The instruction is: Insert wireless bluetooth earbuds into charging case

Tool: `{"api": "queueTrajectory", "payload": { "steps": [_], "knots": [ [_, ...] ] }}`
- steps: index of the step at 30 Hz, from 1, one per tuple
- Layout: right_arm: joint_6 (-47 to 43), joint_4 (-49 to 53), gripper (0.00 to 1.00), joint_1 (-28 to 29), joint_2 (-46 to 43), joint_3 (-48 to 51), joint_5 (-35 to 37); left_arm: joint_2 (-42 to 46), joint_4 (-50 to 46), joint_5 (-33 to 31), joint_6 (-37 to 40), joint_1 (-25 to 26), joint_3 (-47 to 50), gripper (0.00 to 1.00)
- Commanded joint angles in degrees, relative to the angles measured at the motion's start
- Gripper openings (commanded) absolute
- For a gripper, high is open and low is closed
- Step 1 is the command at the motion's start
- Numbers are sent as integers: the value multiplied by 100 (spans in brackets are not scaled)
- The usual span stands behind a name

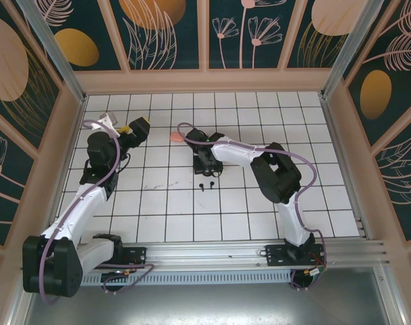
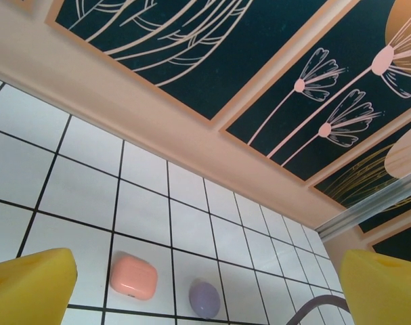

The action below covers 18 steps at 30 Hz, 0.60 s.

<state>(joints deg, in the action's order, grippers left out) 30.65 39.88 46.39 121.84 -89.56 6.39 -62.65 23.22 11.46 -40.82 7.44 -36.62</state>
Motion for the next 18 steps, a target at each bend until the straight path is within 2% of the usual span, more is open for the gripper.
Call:
{"api": "queueTrajectory", "payload": {
  "steps": [1,4,9,13,18],
  "knots": [
    [253,154,57,89,121,-99,-13,-27,129,-98,-76,71,-192,99],
    [400,91,52,146,145,-55,-19,-2,388,-79,-123,123,-68,98],
    [670,-73,38,195,-65,110,55,-93,684,223,59,170,-16,89],
    [800,-235,35,194,-605,178,134,-210,819,683,264,186,4,88],
    [860,-391,34,67,-1363,157,198,-255,1447,1138,286,296,433,87]
  ]
}}
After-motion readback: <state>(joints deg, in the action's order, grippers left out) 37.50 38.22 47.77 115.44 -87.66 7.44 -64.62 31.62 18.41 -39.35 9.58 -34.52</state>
